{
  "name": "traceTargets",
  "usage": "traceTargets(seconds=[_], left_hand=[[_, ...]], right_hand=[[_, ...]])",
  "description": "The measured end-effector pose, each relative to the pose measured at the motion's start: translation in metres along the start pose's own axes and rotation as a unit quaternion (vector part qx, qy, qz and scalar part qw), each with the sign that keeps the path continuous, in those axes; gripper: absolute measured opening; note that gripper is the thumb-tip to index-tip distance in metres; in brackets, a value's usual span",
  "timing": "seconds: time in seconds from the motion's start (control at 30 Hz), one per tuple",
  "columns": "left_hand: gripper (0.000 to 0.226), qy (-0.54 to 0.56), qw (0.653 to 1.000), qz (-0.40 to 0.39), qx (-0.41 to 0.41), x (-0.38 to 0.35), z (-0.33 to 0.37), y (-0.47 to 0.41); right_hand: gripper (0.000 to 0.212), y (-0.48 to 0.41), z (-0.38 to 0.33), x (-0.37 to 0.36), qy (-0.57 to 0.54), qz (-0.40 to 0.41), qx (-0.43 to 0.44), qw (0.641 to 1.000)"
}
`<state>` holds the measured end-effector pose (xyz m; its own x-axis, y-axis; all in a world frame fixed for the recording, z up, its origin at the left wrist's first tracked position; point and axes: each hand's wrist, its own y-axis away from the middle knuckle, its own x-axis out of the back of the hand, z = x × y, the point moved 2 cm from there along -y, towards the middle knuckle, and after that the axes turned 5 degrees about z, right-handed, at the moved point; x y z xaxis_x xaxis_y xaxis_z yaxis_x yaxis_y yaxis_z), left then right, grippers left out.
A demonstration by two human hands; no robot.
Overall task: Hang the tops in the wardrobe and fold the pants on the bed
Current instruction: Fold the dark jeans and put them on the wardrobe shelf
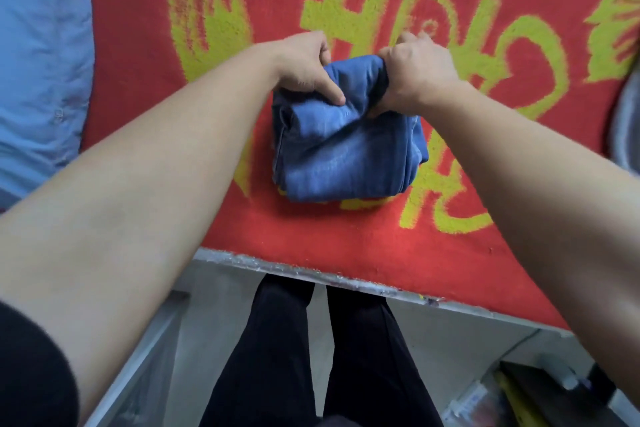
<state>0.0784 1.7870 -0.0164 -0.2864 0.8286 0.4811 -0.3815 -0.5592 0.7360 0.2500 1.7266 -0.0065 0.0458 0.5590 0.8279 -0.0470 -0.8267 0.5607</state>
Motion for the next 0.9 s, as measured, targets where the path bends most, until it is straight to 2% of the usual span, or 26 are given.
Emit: traceTargets(seconds=[0.1, 0.17, 0.2, 0.27, 0.33, 0.4, 0.47, 0.5, 0.57, 0.67, 0.77, 0.9], left_hand=[[0.104, -0.105, 0.994, 0.015, -0.012, -0.021, 0.009, 0.029], [0.118, -0.18, 0.983, 0.034, -0.02, -0.039, 0.008, 0.053], [0.114, -0.197, 0.979, 0.054, -0.025, -0.049, 0.006, 0.064], [0.087, -0.19, 0.975, 0.108, -0.037, -0.066, -0.001, 0.085], [0.058, -0.172, 0.972, 0.155, -0.043, -0.079, -0.007, 0.106], [0.047, -0.157, 0.97, 0.179, -0.034, -0.09, -0.012, 0.13], [0.047, -0.134, 0.971, 0.195, -0.024, -0.101, -0.015, 0.157], [0.048, -0.129, 0.97, 0.203, -0.02, -0.106, -0.015, 0.172], [0.052, -0.133, 0.965, 0.226, -0.014, -0.114, -0.01, 0.206], [0.058, -0.147, 0.946, 0.288, -0.016, -0.119, 0.0, 0.264], [0.058, -0.168, 0.906, 0.388, -0.009, -0.114, 0.0, 0.334], [0.057, -0.2, 0.843, 0.497, 0.051, -0.103, -0.012, 0.438]], right_hand=[[0.058, 0.029, -0.005, -0.001, 0.004, 0.05, -0.01, 0.999], [0.046, 0.051, -0.01, -0.001, 0.033, 0.099, 0.0, 0.995], [0.044, 0.062, -0.012, -0.002, 0.046, 0.117, 0.008, 0.992], [0.049, 0.083, -0.017, -0.005, 0.049, 0.131, 0.029, 0.99], [0.062, 0.102, -0.023, -0.006, 0.014, 0.121, 0.048, 0.991], [0.083, 0.122, -0.029, -0.005, -0.023, 0.089, 0.067, 0.993], [0.1, 0.143, -0.035, -0.002, -0.022, 0.039, 0.088, 0.995], [0.101, 0.154, -0.038, 0.0, -0.008, 0.019, 0.092, 0.996], [0.093, 0.182, -0.043, 0.006, 0.033, 0.016, 0.094, 0.995], [0.08, 0.228, -0.052, 0.013, 0.051, 0.064, 0.129, 0.988], [0.083, 0.267, -0.067, 0.032, 0.012, 0.081, 0.199, 0.977], [0.07, 0.315, -0.116, 0.081, -0.03, 0.074, 0.281, 0.956]])
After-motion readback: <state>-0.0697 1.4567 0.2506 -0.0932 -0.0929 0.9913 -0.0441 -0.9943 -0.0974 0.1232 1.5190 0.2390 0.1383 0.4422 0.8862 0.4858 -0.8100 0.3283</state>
